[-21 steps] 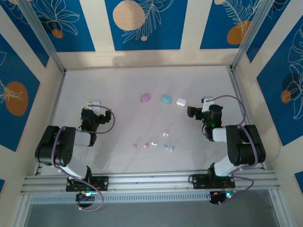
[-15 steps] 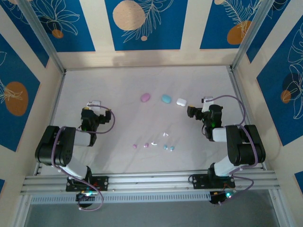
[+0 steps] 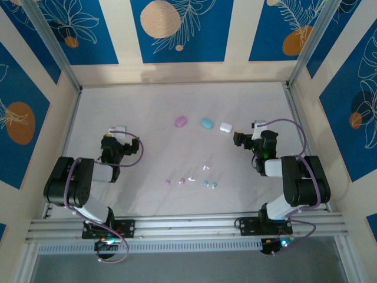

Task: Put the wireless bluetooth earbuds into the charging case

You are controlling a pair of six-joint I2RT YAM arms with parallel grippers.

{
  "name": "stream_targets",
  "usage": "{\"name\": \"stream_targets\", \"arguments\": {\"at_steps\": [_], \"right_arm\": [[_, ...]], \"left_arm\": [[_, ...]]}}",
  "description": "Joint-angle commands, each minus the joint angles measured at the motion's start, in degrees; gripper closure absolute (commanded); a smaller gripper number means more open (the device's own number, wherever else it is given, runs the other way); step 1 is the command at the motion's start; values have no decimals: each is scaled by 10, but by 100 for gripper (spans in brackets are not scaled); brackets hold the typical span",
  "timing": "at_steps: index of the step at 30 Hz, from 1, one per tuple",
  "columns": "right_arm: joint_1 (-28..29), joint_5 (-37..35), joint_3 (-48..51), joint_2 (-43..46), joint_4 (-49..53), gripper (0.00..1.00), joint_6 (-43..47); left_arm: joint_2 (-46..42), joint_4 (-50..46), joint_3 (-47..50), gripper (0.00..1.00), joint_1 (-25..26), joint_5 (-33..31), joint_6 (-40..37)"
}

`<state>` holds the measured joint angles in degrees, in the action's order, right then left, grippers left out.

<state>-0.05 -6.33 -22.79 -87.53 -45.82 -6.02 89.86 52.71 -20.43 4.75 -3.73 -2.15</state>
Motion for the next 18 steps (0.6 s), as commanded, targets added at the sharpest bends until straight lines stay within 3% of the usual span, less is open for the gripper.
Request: {"name": "stream_targets", "arguments": {"at_steps": [1,7,10,14,18], "right_arm": [[-10,50,-14,6,7,0,3],[-9,67,-19,12,18,3,12],[-7,105,-24,24,38,4,27],[-6,116,-119,69,256,4,7],[-6,165,-203,89,410,3,-38]], "left_arm": [[-10,23,1,0,-5,34,-17],[-17,128,58,0,-6,0,0],[-35,120,62,0,-6,19,-10],[-107,15,44,0,-5,-4,0],[-198,-158,-19,0,-6,-36,36]]}}
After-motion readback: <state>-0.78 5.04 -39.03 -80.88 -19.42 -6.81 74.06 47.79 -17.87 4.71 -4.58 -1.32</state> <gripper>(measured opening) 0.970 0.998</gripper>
